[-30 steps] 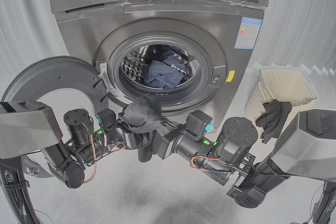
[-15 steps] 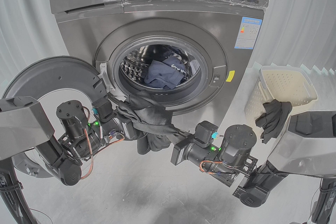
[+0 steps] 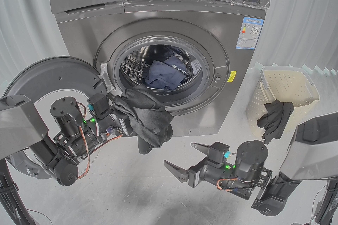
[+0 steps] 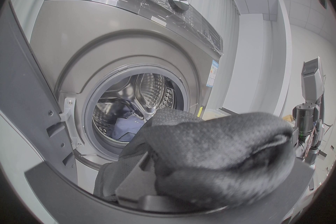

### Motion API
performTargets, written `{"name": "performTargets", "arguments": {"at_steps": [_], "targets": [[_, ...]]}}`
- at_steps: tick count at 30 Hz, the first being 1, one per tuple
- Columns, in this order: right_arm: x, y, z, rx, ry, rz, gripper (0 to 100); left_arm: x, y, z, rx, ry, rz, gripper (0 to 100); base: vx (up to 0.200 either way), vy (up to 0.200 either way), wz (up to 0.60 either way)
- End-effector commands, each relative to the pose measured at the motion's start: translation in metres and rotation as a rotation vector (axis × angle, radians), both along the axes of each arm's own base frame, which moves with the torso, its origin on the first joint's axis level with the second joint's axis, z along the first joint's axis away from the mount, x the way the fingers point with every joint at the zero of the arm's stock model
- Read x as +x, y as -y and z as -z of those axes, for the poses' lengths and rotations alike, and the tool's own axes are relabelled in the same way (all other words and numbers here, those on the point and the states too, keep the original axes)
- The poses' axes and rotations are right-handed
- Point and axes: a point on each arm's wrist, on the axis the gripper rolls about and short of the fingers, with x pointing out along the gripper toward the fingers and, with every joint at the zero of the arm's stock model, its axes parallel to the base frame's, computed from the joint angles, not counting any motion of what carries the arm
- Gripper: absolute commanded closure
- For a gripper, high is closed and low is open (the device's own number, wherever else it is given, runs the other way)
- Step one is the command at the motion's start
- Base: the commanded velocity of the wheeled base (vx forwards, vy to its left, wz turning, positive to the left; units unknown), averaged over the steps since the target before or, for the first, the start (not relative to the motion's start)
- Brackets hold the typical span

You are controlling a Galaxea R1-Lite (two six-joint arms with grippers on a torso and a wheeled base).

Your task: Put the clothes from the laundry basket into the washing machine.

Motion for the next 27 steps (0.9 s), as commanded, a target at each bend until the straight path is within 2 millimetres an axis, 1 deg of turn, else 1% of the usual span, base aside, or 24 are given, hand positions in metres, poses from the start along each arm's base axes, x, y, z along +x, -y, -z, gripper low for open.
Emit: {"name": "performTargets", "arguments": {"at_steps": [1,3,6,7,9,11,13,15,19,23,27], "targets": [[-0.019,0.021,-0.015,-0.010,0.014,-0.025,0,-0.008,-0.004,-0.011,-0.015,0.022,0.002,100,0.000,0.000,0.00],[-0.015,0.028,-0.019,-0.004,0.023,0.002,0,-0.011,-0.006,-0.012,-0.024,0.013,0.000,100,0.000,0.000,0.00],[-0.013,0.047,-0.015,-0.053,0.020,0.054,0,-0.016,-0.010,-0.011,-0.022,0.000,-0.007,100,0.000,0.000,0.00],[-0.012,0.053,-0.018,-0.055,0.025,0.070,0,-0.020,-0.012,-0.013,-0.023,0.001,-0.012,100,0.000,0.000,0.00],[-0.008,0.060,-0.023,-0.040,0.036,0.096,0,-0.025,-0.014,-0.016,-0.028,0.001,-0.017,100,0.000,0.000,0.00],[-0.003,0.066,-0.023,-0.036,0.034,0.125,0,-0.028,-0.016,-0.017,-0.027,0.002,-0.020,100,0.000,0.000,0.00],[0.005,0.074,-0.022,-0.036,0.028,0.169,0,-0.034,-0.019,-0.011,-0.007,-0.022,-0.017,100,0.000,0.000,0.00],[0.009,0.079,-0.024,-0.029,0.036,0.195,0,-0.038,-0.023,-0.013,-0.004,-0.018,-0.024,100,0.000,0.000,0.00],[0.012,0.079,-0.028,-0.018,0.052,0.203,0,-0.036,-0.027,-0.013,-0.005,-0.017,-0.039,100,0.000,0.000,0.00],[0.016,0.079,-0.030,-0.009,0.062,0.209,0,-0.034,-0.027,-0.014,-0.009,-0.016,-0.042,100,0.000,0.000,0.00],[0.014,0.078,-0.029,-0.010,0.056,0.204,0,-0.035,-0.026,-0.012,-0.011,-0.027,-0.035,100,0.000,0.000,0.00]]}}
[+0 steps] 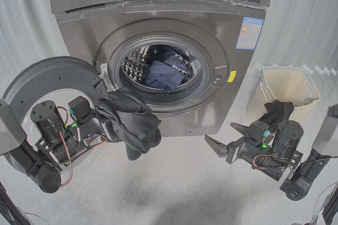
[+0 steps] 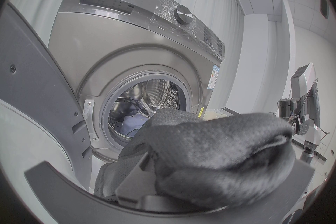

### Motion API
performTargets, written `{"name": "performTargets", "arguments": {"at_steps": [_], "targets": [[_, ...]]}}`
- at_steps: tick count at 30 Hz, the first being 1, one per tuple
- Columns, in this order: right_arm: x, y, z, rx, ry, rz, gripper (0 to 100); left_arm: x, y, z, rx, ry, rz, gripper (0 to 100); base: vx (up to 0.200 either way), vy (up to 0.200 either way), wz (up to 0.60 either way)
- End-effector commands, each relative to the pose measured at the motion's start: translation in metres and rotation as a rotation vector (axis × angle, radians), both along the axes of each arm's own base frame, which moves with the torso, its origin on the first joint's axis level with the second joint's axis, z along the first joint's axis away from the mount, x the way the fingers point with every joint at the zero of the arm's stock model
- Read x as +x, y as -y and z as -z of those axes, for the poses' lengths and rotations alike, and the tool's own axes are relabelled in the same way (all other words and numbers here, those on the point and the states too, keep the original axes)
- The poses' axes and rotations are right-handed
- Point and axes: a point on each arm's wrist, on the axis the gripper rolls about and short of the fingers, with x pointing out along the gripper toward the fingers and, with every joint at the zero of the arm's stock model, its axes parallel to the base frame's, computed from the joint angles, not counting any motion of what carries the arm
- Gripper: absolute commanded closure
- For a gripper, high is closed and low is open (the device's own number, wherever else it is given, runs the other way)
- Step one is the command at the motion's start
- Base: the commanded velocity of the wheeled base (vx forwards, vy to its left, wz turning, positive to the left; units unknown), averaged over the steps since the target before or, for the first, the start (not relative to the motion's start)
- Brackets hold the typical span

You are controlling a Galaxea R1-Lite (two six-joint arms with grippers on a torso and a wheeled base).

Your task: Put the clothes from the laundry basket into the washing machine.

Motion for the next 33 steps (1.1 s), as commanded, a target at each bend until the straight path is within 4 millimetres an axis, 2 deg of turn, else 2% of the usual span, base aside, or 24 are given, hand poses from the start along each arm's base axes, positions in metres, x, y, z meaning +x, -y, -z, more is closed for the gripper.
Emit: {"name": "performTargets", "arguments": {"at_steps": [1,16,22,28,33], "targets": [[-0.002,-0.001,0.000,0.002,-0.003,-0.005,0,0.000,0.001,0.001,0.007,0.001,0.003,100,0.000,0.000,0.00],[-0.004,-0.007,0.006,0.002,-0.027,-0.025,0,-0.004,0.006,0.008,0.030,-0.019,0.022,100,0.000,0.000,0.00],[-0.005,-0.011,0.005,0.003,-0.024,-0.036,0,0.001,0.008,0.015,0.071,-0.015,0.016,100,0.200,0.000,0.00],[-0.006,-0.011,0.006,0.003,-0.027,-0.037,0,0.000,0.013,0.018,0.081,-0.020,0.030,100,0.000,0.000,0.00],[-0.008,-0.013,0.006,0.008,-0.033,-0.047,0,0.002,0.014,0.020,0.085,-0.026,0.030,100,0.200,0.000,0.00]]}}
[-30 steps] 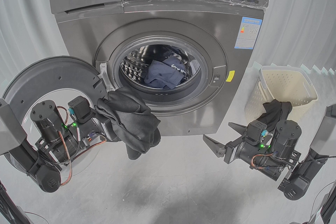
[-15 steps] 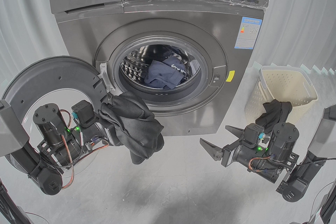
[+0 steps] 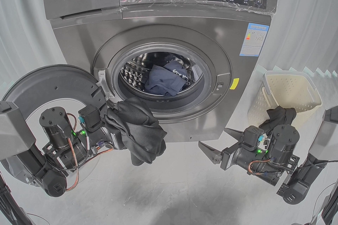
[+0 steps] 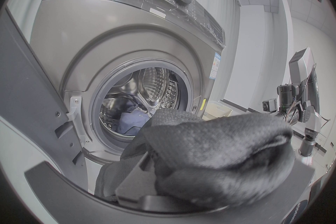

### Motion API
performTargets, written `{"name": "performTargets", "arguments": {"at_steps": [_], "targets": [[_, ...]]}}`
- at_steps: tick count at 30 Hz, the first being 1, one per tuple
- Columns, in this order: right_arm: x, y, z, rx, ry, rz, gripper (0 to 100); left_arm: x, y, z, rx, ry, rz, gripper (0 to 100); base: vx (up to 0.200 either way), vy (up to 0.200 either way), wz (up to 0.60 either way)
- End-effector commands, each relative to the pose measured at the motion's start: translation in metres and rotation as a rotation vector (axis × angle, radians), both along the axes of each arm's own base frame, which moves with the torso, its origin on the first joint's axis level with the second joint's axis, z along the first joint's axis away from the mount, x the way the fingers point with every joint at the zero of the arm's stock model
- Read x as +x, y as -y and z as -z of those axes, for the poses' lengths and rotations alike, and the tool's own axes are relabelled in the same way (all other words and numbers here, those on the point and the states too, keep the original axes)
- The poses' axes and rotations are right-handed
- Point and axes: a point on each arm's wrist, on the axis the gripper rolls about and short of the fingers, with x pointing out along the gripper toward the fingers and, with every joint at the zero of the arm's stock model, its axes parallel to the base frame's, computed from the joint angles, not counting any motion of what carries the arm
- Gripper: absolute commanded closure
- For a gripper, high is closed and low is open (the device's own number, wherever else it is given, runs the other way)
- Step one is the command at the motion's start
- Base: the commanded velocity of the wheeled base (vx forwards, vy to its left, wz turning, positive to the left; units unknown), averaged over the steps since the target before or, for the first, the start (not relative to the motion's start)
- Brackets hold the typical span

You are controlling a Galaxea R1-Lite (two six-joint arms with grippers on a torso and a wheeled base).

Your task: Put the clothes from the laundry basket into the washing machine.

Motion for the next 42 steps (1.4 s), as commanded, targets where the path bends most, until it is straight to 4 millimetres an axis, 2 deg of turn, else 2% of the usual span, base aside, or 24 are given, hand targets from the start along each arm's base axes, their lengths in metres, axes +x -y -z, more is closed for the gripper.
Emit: {"name": "performTargets", "arguments": {"at_steps": [1,10,22,27,31,37,42], "targets": [[-0.001,-0.002,0.001,0.001,-0.007,-0.006,0,0.002,0.002,0.004,0.006,-0.011,0.003,100,0.200,0.000,0.00],[-0.002,-0.003,0.001,0.005,-0.010,-0.010,0,0.002,0.005,0.005,0.007,-0.014,0.011,100,0.000,0.000,0.00],[-0.004,-0.004,0.002,0.006,-0.016,-0.018,0,0.003,0.008,0.006,0.007,-0.013,0.017,100,0.200,0.000,0.00],[-0.006,-0.007,0.002,0.010,-0.018,-0.028,0,0.001,0.010,0.006,0.006,-0.015,0.027,100,0.000,0.000,0.00],[-0.009,-0.010,0.001,0.013,-0.014,-0.028,0,-0.003,0.021,0.009,0.004,-0.027,0.064,100,0.000,0.000,0.00],[-0.013,-0.012,-0.008,0.031,0.011,-0.044,0,0.012,0.042,0.007,-0.052,-0.019,0.061,100,0.000,0.000,0.00],[-0.013,-0.011,-0.010,0.035,0.017,-0.044,0,0.015,0.055,0.029,-0.022,-0.075,0.093,100,0.000,0.000,0.00]]}}
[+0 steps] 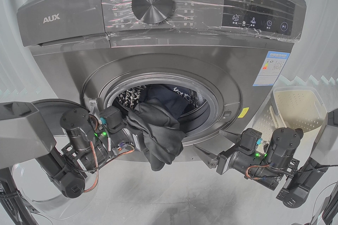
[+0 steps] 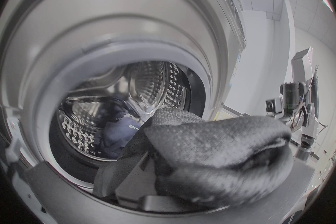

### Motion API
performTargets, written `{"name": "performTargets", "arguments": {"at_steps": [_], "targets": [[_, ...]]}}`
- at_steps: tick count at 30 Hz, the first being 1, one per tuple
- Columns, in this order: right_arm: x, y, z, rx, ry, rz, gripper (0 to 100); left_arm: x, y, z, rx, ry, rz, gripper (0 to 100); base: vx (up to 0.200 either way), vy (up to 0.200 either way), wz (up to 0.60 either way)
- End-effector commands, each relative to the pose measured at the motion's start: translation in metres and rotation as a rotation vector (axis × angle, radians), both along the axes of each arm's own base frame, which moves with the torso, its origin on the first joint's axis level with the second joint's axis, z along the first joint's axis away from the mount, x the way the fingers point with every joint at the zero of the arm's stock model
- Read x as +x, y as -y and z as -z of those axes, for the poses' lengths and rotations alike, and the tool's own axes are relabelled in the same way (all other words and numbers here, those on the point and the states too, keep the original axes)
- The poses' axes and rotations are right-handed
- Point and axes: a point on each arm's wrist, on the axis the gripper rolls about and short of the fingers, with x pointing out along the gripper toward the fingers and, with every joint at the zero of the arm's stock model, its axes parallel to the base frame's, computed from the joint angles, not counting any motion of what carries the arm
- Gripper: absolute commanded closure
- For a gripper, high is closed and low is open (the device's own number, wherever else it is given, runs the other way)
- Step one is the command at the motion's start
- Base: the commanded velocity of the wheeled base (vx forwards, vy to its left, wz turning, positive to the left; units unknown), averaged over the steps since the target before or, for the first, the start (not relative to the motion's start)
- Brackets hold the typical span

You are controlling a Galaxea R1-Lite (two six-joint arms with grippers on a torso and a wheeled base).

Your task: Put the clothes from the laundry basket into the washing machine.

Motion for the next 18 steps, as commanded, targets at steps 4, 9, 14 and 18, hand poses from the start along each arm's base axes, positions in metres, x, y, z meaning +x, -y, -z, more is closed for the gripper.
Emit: {"name": "performTargets", "arguments": {"at_steps": [4,9,14,18], "targets": [[-0.001,-0.001,-0.007,0.017,0.022,-0.006,0,0.017,0.024,0.046,0.050,-0.099,0.034,100,0.000,0.000,0.00],[-0.001,0.000,-0.007,0.016,0.024,-0.004,0,0.048,0.041,0.059,0.002,-0.083,0.019,100,0.000,0.000,0.00],[-0.001,0.000,-0.007,0.018,0.023,-0.004,0,0.082,0.052,0.054,-0.092,-0.016,-0.047,100,0.000,0.000,0.00],[0.000,-0.001,-0.007,0.017,0.025,-0.004,0,0.104,0.050,0.049,-0.128,0.039,-0.087,100,0.000,0.000,0.00]]}}
